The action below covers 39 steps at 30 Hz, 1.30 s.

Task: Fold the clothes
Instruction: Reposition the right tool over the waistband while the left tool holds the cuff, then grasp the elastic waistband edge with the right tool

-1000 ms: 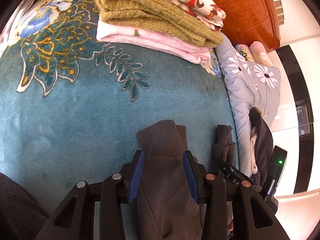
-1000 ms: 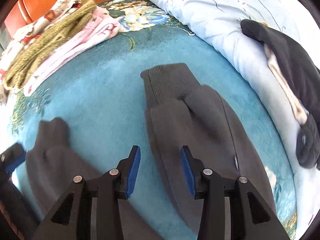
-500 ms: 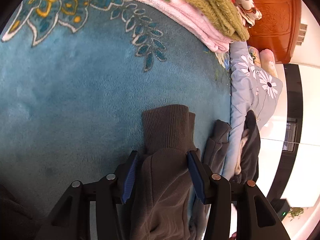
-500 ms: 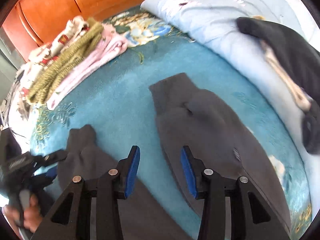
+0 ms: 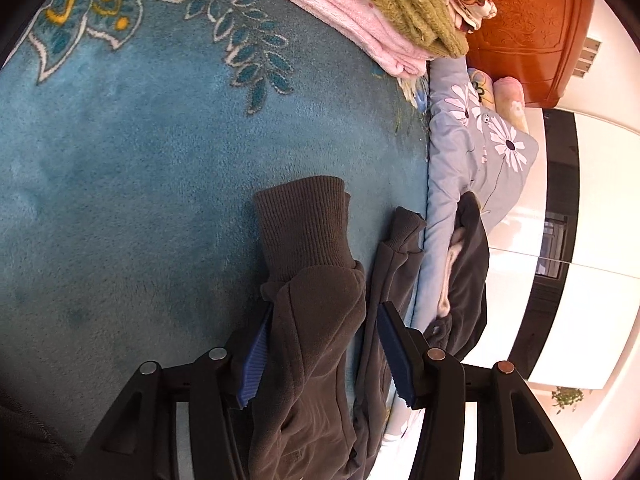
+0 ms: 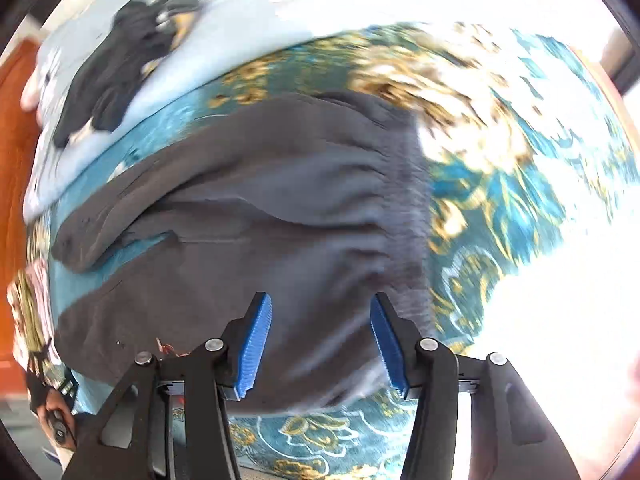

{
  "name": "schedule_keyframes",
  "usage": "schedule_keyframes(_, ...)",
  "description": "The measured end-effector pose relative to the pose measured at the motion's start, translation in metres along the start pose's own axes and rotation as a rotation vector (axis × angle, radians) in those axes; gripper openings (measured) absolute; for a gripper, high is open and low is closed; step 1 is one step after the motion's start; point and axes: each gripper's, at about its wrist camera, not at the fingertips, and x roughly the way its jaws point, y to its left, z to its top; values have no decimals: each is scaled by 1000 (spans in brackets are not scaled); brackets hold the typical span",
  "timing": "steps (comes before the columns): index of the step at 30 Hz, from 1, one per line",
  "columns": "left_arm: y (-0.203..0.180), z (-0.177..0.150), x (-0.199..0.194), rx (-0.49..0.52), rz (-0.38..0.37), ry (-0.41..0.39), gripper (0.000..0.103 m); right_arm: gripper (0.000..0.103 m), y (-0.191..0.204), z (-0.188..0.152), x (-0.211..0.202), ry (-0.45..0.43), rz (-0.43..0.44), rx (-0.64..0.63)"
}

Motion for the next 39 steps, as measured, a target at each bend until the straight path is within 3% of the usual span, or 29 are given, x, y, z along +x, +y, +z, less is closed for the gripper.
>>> schedule_keyframes(3, -8, -6, -2, 56, 35, 18, 56, 55, -66, -43, 5, 13, 46, 229)
schedule_keyframes(5, -12, -10, -1, 85, 61, 27, 56, 55, -87, -67, 15, 22, 109, 341)
schedule_keyframes(10, -10, -15, 1, 94, 106, 40, 56, 55, -92, -88, 36, 45, 300, 491)
schedule_keyframes(14, -9, -17, 1, 85, 113, 24, 54, 56, -69, -79, 55, 87, 389, 475)
schedule_keyframes(19, -8, -17, 2, 91, 147, 10, 53, 57, -55, -84, 77, 138, 343, 517)
schedule_keyframes(21, -9, -17, 2, 99, 145, 0, 44, 56, -51, -80, 73, 115, 350, 530)
schedule_keyframes(23, -12, -18, 3, 119, 129, -10, 18, 33, -46, -72, 66, 87, 364, 517)
schedule_keyframes(24, -14, -18, 2, 133, 118, -17, 12, 15, -42, -67, 59, 71, 374, 503)
schedule_keyframes(25, -18, -19, 0, 154, 99, -33, 11, 9, -36, -60, 48, 53, 391, 473)
schedule_keyframes(31, -52, -39, -29, 335, -3, -141, 8, 6, -1, -18, -18, -57, 492, 292)
schedule_keyframes(35, -62, -53, -48, 364, -36, -150, 8, 6, 2, -12, -68, -130, 531, 189)
schedule_keyframes(39, -84, -55, -41, 411, 82, -125, 8, 6, -3, -18, -65, -92, 542, 261)
